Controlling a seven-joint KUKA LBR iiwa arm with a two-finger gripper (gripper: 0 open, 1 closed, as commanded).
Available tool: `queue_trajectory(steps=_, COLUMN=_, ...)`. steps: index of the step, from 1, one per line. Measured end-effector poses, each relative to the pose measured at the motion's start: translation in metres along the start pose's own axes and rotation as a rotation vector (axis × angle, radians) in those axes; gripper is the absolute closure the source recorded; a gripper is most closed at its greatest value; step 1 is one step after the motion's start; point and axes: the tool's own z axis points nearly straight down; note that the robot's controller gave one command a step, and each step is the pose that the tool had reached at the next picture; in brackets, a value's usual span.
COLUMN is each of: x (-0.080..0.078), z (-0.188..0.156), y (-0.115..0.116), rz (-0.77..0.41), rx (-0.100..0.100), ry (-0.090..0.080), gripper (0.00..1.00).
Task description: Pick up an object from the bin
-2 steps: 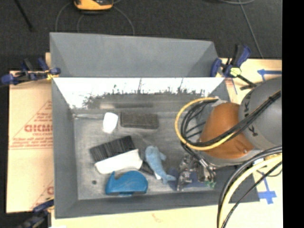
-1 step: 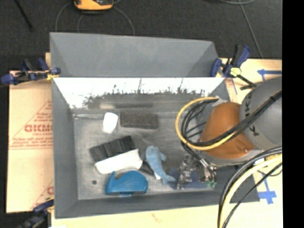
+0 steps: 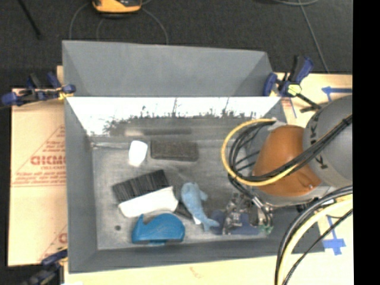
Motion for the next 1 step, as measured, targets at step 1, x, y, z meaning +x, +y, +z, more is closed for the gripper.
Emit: queue_trajectory(steps=1, x=-0.0007, z=-0.0210, y=0.0000, rz=-0.001, rx=-0.001, ry=-0.005, gripper=1.00)
